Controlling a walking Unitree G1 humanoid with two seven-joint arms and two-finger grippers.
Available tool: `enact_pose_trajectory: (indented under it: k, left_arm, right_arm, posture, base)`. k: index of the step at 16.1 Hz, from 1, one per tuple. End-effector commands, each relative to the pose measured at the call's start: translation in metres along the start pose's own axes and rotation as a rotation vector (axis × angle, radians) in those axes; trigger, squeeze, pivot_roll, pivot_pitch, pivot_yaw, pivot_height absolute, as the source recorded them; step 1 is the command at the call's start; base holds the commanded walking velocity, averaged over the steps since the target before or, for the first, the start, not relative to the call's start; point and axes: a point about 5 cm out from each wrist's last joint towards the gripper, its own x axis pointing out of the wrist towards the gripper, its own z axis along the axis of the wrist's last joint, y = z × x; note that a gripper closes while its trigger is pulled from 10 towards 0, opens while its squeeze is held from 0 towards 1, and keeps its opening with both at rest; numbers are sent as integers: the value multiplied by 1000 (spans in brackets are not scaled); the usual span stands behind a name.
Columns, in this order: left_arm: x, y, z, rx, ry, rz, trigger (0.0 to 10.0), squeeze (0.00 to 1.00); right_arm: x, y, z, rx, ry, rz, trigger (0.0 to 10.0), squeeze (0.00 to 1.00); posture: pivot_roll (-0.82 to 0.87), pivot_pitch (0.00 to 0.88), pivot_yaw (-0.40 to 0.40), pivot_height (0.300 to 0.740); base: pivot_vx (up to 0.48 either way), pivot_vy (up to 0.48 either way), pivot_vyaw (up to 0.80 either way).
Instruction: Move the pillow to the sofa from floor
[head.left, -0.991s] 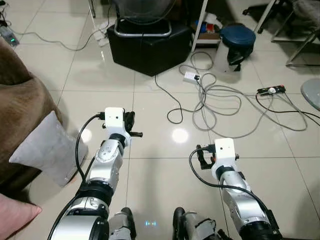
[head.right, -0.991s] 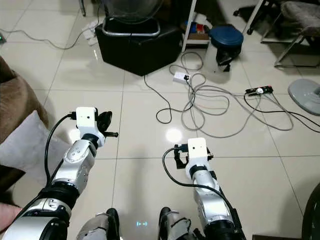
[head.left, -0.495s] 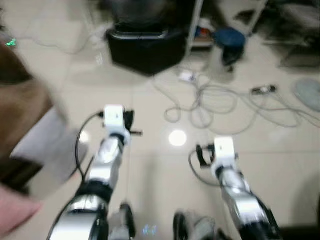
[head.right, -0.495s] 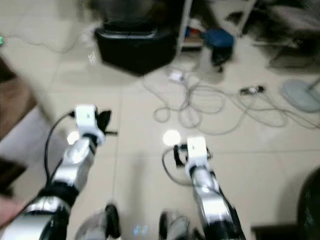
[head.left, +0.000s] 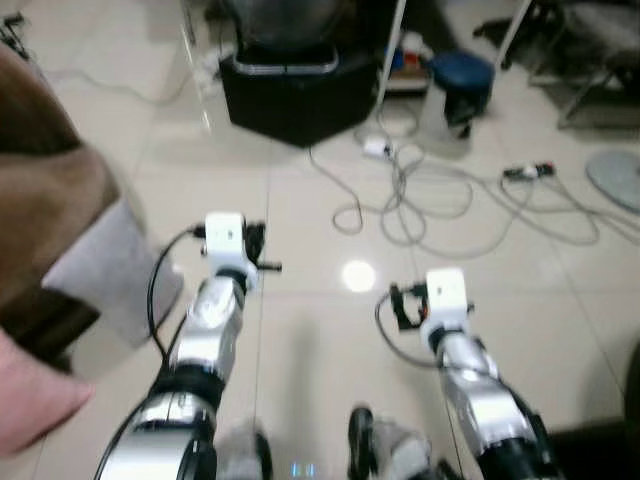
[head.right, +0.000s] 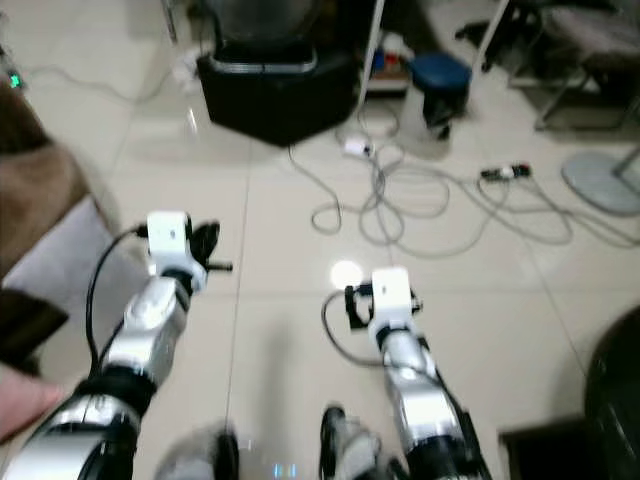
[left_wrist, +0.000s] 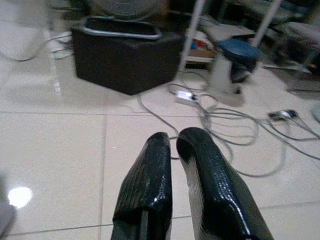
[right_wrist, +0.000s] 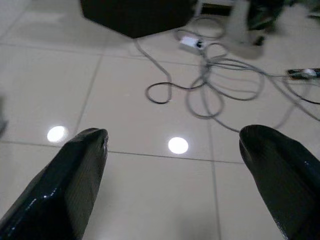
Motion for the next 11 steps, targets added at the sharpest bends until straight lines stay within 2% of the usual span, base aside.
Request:
enact_pose_trajectory:
  k: [1, 11]
  left_arm:
    - [-1, -2, -4, 6, 15, -2, 10000, 0]
    - [0, -3, -4, 46, 23, -30, 10000, 0]
  right_arm:
    - [-3, 0, -10, -6, 38, -5, 10000, 0]
    - [-2, 1, -11, -4, 37, 0, 10000, 0]
  posture:
    - [-154, 194, -43, 740]
    - [-141, 163, -37, 740]
  base:
    - [0, 0, 0]
    - [0, 0, 0]
